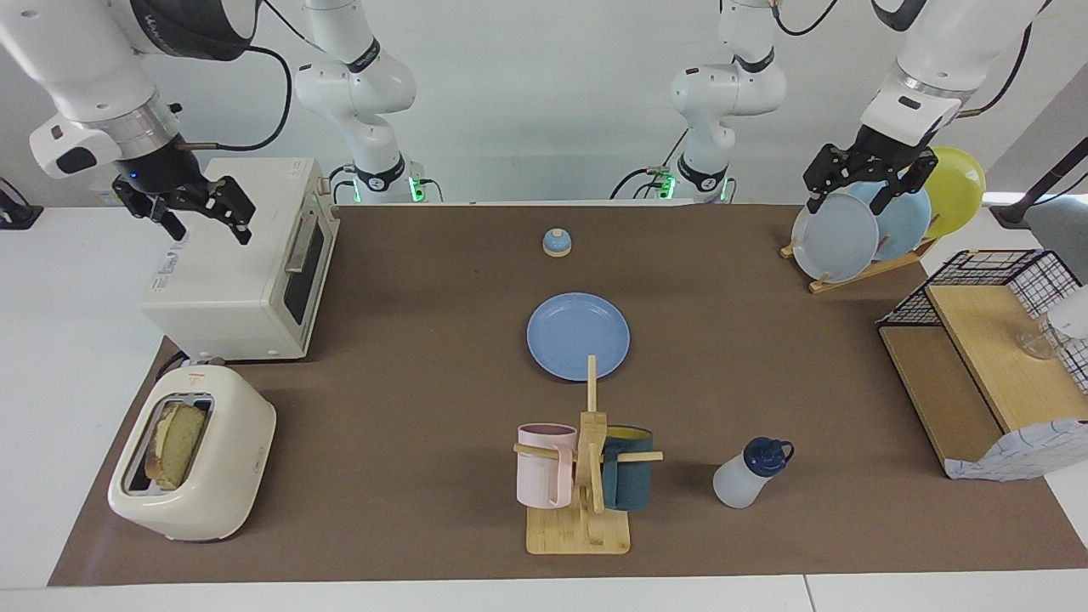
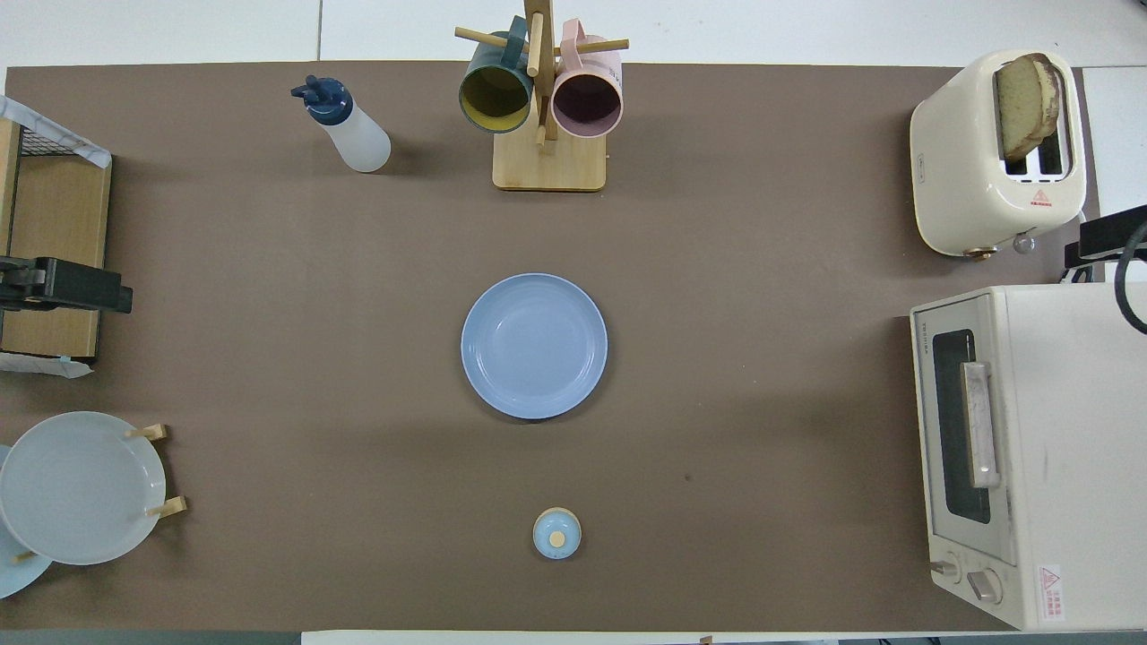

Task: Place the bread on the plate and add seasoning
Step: 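Reach the left gripper to the bottle while the right gripper reaches the toaster bread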

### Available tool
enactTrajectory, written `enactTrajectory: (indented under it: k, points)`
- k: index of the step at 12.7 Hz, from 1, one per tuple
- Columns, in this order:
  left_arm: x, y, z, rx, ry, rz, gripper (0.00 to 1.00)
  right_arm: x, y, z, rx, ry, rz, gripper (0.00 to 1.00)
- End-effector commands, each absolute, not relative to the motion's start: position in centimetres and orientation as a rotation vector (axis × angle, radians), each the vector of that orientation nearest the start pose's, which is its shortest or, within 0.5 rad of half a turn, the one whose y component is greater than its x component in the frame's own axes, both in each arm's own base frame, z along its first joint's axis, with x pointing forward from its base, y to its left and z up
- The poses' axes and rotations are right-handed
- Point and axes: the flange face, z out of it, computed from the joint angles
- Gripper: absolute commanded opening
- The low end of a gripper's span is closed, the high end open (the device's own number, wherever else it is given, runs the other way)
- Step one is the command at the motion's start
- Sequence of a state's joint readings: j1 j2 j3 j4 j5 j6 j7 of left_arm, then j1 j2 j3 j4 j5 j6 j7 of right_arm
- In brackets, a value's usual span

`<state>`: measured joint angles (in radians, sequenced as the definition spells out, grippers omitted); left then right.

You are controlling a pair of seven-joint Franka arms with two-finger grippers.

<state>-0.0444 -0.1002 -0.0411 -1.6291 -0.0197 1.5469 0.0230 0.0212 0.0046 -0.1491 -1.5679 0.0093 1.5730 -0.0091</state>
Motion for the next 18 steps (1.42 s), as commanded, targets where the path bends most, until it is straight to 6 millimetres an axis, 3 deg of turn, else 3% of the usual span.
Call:
enactTrajectory:
  k: [1,5,7,9,11,14,16,18]
  points:
    - [51.7,-5.1,65.3,-3.147,0.164,-0.069,1.0,54.9,-7.1,62.8,-3.142,0.137,-0.021,1.0]
    - [51.9,-5.4,65.3,-3.146,0.176,-0.108,1.0,55.1,-7.3,62.9,-3.14,0.157,-0.048,1.0]
    - [52.1,-5.4,65.2,-3.148,0.174,-0.132,1.0,56.2,-8.0,63.4,-3.13,0.163,-0.202,1.0]
    - [52.1,-5.4,65.2,-3.148,0.171,-0.139,1.0,58.7,-7.4,64.4,-3.115,0.139,-0.519,1.0]
    - [52.2,-5.7,65.3,-3.149,0.138,-0.158,1.0,60.0,-7.3,62.9,-3.096,0.139,-0.664,1.0]
    - [52.4,-5.7,64.3,-3.151,0.08,-0.235,1.0,63.7,-8.1,60.4,-3.09,0.125,-0.854,1.0]
    - [52.9,-5.9,61.2,-3.145,0.078,-0.327,1.0,67.0,-8.9,56.6,-3.091,0.07,-0.904,1.0]
    - [53.7,-6.5,57.4,-3.134,0.084,-0.467,1.0,69.0,-9.2,52.4,-3.055,0.09,-0.901,1.0]
